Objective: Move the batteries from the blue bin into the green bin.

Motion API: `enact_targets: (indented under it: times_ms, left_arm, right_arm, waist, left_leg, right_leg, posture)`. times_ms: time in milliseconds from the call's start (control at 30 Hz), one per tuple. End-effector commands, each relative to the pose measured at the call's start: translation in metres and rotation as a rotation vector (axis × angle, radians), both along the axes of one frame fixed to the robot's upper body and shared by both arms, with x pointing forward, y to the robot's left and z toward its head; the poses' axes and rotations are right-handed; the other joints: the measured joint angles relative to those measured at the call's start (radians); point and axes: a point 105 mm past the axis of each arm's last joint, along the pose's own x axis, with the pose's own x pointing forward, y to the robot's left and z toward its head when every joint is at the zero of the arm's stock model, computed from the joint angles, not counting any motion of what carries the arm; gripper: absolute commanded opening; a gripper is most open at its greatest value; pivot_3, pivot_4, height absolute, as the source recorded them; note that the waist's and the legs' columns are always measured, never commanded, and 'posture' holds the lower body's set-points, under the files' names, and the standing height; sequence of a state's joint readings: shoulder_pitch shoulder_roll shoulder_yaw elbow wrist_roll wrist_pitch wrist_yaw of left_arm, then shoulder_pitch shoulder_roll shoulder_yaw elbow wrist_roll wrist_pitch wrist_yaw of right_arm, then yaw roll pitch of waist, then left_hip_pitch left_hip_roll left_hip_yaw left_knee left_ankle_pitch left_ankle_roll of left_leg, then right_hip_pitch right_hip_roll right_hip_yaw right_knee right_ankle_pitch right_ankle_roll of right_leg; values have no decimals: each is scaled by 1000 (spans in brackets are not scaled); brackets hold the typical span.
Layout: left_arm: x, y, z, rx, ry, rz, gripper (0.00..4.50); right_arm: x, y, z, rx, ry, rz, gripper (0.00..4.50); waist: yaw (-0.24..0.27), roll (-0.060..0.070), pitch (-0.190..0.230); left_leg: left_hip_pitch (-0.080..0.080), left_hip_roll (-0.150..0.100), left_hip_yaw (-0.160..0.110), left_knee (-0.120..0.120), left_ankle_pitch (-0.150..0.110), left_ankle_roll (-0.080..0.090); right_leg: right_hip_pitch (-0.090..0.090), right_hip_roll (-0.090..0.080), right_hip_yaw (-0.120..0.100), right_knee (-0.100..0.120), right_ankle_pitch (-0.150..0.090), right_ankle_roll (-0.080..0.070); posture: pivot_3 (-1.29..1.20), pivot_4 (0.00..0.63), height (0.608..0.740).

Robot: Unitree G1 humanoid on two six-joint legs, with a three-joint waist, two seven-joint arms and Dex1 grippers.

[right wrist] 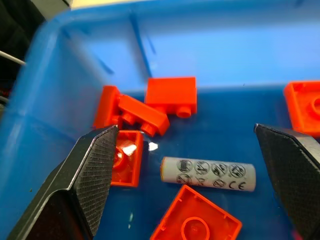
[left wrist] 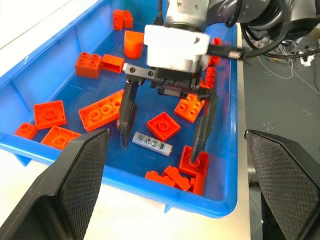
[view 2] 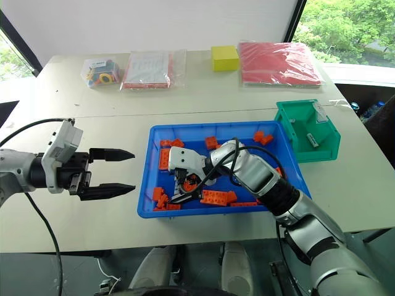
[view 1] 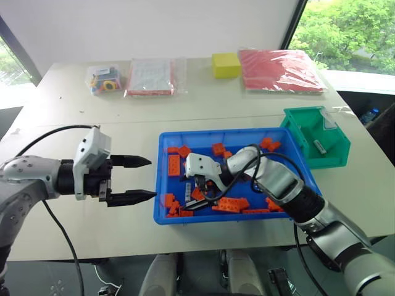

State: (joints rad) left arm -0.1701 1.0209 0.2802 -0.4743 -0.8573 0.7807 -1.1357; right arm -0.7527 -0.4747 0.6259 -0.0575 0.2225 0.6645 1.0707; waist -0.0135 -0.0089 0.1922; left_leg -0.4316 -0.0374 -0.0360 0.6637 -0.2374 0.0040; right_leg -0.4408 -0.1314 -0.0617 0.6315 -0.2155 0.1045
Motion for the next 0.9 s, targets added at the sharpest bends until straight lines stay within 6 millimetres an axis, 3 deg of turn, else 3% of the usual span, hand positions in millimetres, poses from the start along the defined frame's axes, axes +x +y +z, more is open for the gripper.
enact_targets:
  times_ms: [33, 467, 667, 900]
  left_arm:
    - [-4, 1, 10, 9, -36, -14, 4500]
    - [2, -3, 12, -4, -51, -26, 4500]
    - [4, -4, 11, -8, -59, -25, 4500]
    - [7, -4, 9, -10, -77, -19, 4500]
  right_arm:
    - [-1, 4, 1, 6, -42, 12, 4442]
    - [4, -7, -8, -29, -87, -13, 4442]
    - [9, -4, 11, 42, -26, -58, 4442]
    - [-2, 2, 33, 124, 87, -61, 4442]
  waist:
    - [0, 0, 0]
    - [1, 0, 0]
    - [0, 0, 0]
    - [0, 0, 0]
  left_leg:
    - [0, 0, 0, 0, 0, 0]
    - [5, 0, 1, 0, 0, 0]
    - [5, 0, 0, 0, 0, 0]
    - [5, 0, 0, 0, 0, 0]
  right_leg:
    - [0, 0, 0, 0, 0, 0]
    - [4, 0, 0, 0, 0, 0]
    - [5, 0, 1, 0, 0, 0]
    - [4, 0, 1, 0, 0, 0]
  posture:
    - [0, 150, 692]
    - [0, 150, 692]
    - [0, 150, 692]
    - [0, 150, 692]
